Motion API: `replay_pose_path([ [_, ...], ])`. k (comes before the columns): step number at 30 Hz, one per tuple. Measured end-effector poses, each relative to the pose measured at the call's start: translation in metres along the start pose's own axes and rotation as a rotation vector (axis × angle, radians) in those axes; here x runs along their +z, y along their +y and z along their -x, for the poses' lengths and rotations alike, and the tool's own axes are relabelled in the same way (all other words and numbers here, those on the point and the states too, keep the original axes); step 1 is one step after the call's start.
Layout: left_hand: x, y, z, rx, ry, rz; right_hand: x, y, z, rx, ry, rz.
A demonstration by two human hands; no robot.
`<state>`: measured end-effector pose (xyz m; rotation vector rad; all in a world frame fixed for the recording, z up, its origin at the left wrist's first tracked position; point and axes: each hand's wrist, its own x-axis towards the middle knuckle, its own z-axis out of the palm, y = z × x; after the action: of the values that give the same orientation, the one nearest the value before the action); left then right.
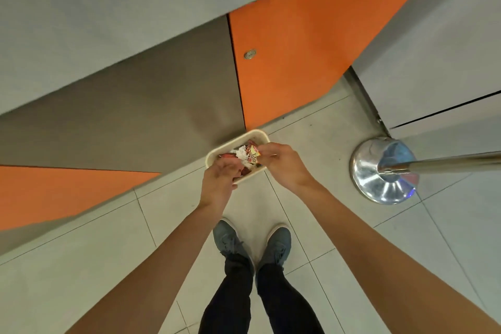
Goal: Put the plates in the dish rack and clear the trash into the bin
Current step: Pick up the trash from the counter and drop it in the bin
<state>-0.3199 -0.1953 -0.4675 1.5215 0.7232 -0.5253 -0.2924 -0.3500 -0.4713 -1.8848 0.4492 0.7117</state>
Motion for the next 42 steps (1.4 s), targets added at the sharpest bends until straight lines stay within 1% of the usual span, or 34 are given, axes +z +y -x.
replay_pose_path([
  [2,-0.002,0.015,0.029,0.082,-0.007,-0.065,-0.007,-0.023,0.031,-0.106,0.006,0.093],
  [5,-0.010,0.039,0.073,0.242,0.010,-0.239,-0.017,-0.052,0.073,-0.267,0.017,0.245],
  [9,-0.026,0.069,0.128,0.450,0.053,-0.484,-0.029,-0.084,0.124,-0.360,-0.086,0.369],
  [12,-0.038,0.087,0.167,0.540,0.053,-0.618,-0.038,-0.107,0.163,-0.390,-0.119,0.465],
  [18,-0.059,0.123,0.231,0.557,0.138,-0.582,-0.056,-0.145,0.219,-0.516,-0.133,0.533],
  [21,-0.071,0.137,0.256,0.600,0.185,-0.584,-0.060,-0.162,0.241,-0.601,-0.157,0.621],
  [24,-0.081,0.149,0.272,0.638,0.222,-0.581,-0.061,-0.178,0.255,-0.690,-0.176,0.688],
  [29,-0.105,0.170,0.297,0.708,0.242,-0.553,-0.058,-0.219,0.265,-0.777,-0.209,0.747],
  [32,-0.128,0.180,0.306,0.720,0.249,-0.590,-0.057,-0.253,0.264,-0.828,-0.205,0.776],
  [35,-0.158,0.193,0.306,0.691,0.289,-0.601,-0.053,-0.288,0.256,-0.893,-0.186,0.810],
  [39,-0.200,0.214,0.295,0.676,0.353,-0.509,-0.032,-0.332,0.244,-0.955,-0.191,0.793],
  [42,-0.229,0.232,0.282,0.670,0.360,-0.458,-0.004,-0.361,0.234,-0.973,-0.222,0.792],
])
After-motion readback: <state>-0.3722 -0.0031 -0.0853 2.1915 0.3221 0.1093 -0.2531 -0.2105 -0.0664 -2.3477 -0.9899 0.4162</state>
